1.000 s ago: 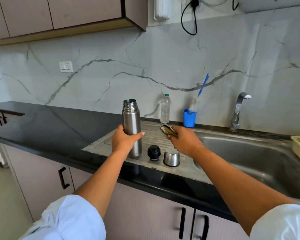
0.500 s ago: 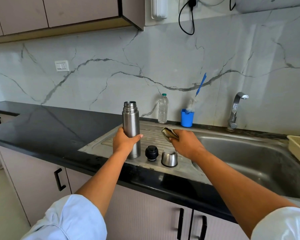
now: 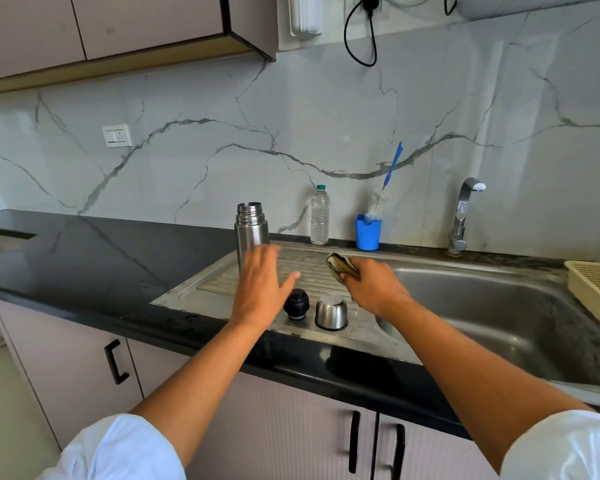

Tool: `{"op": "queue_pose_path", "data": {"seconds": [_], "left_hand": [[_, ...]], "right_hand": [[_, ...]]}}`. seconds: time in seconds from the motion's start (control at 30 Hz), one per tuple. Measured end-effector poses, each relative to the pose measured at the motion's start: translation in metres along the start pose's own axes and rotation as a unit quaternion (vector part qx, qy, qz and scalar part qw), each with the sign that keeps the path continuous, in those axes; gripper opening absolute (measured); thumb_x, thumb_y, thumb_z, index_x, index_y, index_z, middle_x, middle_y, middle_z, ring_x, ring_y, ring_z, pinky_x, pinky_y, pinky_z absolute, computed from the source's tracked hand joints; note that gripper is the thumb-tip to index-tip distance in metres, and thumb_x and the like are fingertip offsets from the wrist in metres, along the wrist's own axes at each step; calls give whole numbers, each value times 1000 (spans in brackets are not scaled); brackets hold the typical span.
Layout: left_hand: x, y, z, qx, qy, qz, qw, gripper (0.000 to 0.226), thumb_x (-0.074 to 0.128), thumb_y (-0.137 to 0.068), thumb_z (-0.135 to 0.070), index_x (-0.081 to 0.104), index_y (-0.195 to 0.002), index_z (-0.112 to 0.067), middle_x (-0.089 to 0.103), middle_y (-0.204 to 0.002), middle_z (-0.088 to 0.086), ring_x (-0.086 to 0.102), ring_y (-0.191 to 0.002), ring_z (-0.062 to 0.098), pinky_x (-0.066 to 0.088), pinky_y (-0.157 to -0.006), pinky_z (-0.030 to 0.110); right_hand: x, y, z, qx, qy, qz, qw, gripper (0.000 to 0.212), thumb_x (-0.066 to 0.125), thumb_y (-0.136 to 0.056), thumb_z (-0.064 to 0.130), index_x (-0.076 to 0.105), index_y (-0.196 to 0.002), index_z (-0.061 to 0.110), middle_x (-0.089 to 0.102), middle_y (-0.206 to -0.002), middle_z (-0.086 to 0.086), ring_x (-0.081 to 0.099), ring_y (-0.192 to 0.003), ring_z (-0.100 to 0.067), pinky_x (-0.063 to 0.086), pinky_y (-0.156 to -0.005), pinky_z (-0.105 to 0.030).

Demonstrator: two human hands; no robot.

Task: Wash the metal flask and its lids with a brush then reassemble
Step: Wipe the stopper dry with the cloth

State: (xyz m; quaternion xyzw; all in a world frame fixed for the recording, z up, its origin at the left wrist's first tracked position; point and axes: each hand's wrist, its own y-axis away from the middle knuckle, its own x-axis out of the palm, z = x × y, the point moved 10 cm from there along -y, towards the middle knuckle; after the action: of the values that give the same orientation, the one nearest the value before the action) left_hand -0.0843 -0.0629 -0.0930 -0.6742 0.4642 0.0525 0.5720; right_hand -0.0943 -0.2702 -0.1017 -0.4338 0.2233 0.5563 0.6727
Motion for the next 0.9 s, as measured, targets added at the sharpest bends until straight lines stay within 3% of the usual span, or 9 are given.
{"op": "queue_pose_path", "data": {"seconds": [0.07,0.13,0.23,0.3,0.57,0.7,0.77,0.9], "left_hand": [[35,5,-16,45,-10,171,984,67,73,-92,-39,45,-148,-17,44,-152,1,38,-144,18,26,-118,30],[58,10,-14,34,-25,279,959,71,77,-90,-36,44,-152,-21,40,-158,-2,32,-148,18,26,-121,35],[79,15,-5,16,-67,378,923,82,83,-85,-35,43,-154,-20,39,-159,5,35,-147,24,32,-119,40],[85,15,-3,17,-106,404,909,84,86,-83,-31,43,-154,-19,42,-154,8,40,-142,27,36,-117,41],[70,-13,-3,6,-65,328,942,60,86,-82,-20,58,-135,-24,56,-133,1,56,-122,21,48,-103,36],[47,-41,-30,-18,64,229,971,65,88,-80,-22,58,-138,-25,53,-131,-2,51,-118,15,42,-109,36],[47,-52,-51,-28,168,192,966,67,89,-78,-21,58,-138,-23,57,-134,-1,56,-121,16,44,-108,33],[83,-55,-95,-90,339,175,920,62,92,-75,-20,57,-126,-30,63,-125,-5,63,-113,14,49,-101,32]], "right_hand": [[-3,1,-4,5,-8,-2,1000,11,54,-102,24,65,-102,19,65,-82,0,63,-76,-19,47,-63,-27],[-5,3,-7,8,-11,-2,1000,11,55,-102,24,64,-101,19,65,-82,0,63,-74,-17,47,-61,-27],[-9,5,-12,13,-12,-4,1000,11,54,-102,25,64,-102,21,64,-82,0,62,-75,-17,50,-64,-28],[-13,7,-13,12,-13,-4,1000,10,54,-102,25,64,-102,21,65,-83,0,64,-77,-18,53,-68,-31],[-25,9,-32,39,-28,3,999,13,55,-100,29,65,-96,22,69,-88,-4,67,-82,-23,60,-80,-46],[-42,9,-52,75,-142,-27,987,14,55,-103,27,67,-107,20,72,-95,-4,68,-81,-16,56,-60,-23],[-49,11,-70,119,-284,-42,951,15,56,-104,25,67,-113,18,73,-98,-5,71,-81,-16,56,-55,-21],[-66,15,-103,182,-499,-71,844,19,53,-106,23,64,-117,12,76,-102,-13,77,-80,-25,61,-57,-34]]}}
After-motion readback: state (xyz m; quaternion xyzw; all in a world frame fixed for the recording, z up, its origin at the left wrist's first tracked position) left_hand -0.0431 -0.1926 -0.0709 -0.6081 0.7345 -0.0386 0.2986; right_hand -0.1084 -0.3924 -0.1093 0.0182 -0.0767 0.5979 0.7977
